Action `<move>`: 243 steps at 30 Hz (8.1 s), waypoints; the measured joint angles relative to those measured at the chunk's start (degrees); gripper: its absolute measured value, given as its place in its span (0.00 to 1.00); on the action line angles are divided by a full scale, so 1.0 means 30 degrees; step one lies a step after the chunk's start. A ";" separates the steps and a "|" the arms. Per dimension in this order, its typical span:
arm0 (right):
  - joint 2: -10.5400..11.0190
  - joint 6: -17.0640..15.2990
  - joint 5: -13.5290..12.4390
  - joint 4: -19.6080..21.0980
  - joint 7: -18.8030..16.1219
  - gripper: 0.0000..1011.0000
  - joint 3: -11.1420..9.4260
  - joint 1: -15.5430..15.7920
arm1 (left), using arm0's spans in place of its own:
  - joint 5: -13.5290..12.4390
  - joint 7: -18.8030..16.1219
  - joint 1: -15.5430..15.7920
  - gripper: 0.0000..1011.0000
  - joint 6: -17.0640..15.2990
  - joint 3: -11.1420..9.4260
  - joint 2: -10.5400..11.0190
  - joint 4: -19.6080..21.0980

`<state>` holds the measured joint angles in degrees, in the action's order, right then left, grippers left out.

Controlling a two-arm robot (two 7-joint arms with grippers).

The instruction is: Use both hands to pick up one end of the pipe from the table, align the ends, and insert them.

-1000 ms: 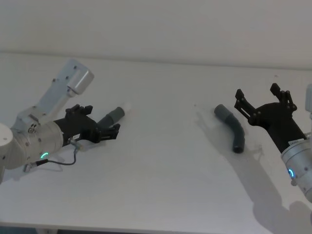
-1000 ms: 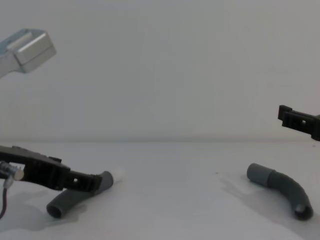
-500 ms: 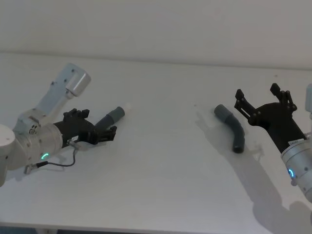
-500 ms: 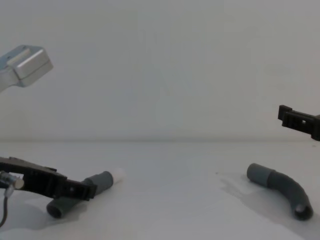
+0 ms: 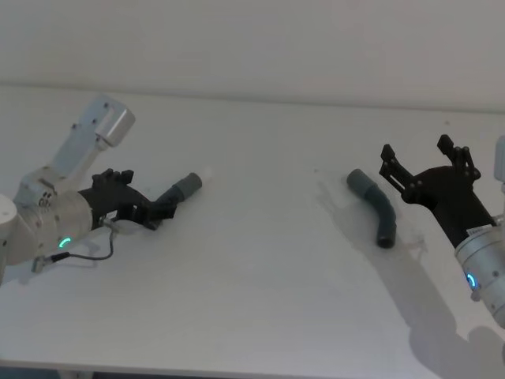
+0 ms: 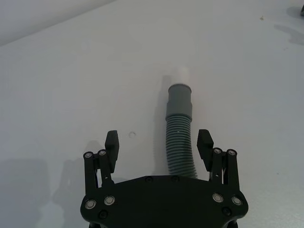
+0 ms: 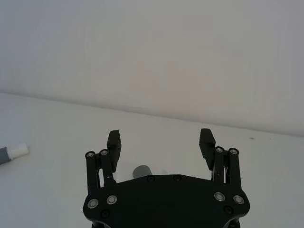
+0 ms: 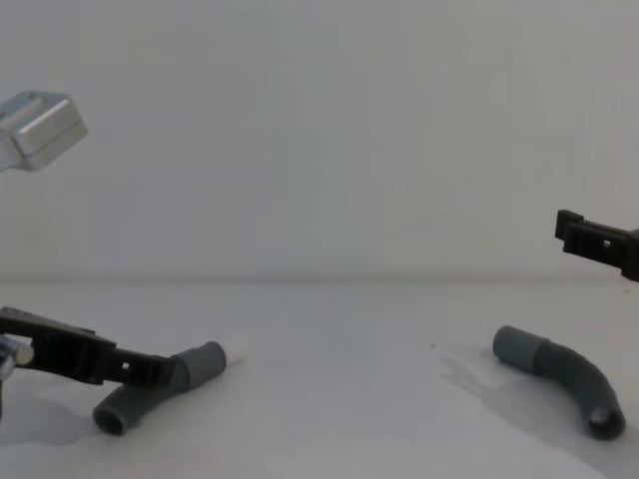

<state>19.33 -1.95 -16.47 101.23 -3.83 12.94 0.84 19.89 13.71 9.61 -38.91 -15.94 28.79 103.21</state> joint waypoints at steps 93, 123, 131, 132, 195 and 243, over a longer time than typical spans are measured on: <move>0.0000 0.0000 0.0000 0.0000 0.0001 0.99 0.0000 0.0001 | -0.1001 0.3372 0.4104 0.99 -0.0667 -0.2697 -0.0297 -0.3784; 0.0000 0.0000 0.0001 0.0000 0.0001 0.99 0.0000 0.0001 | -0.1242 0.3632 0.4463 0.73 -0.1223 -0.2892 -0.0468 -0.4118; 0.0000 0.0000 0.0001 0.0000 0.0001 0.99 0.0000 0.0000 | -0.1272 0.3657 0.4483 0.67 -0.1268 -0.2908 -0.0468 -0.4147; 0.0000 0.0000 0.0000 -0.0001 0.0001 0.99 0.0000 0.0001 | -0.1275 0.3660 0.4486 0.66 -0.1275 -0.2911 -0.0467 -0.4150; -0.0210 -1.0780 0.0438 0.4317 0.0847 0.99 0.0785 -0.0271 | -0.1314 0.3657 0.4494 0.35 -0.1327 -0.2924 -0.0466 -0.4185; -0.0139 -1.2604 0.0895 0.0114 -0.1294 0.99 0.1236 -0.2970 | -0.1310 0.3661 0.4495 0.35 -0.1323 -0.2925 -0.0467 -0.4184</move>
<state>18.92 -39.76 -13.78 101.57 -7.71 16.65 -8.07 15.96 24.69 23.10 -42.88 -24.71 27.39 90.66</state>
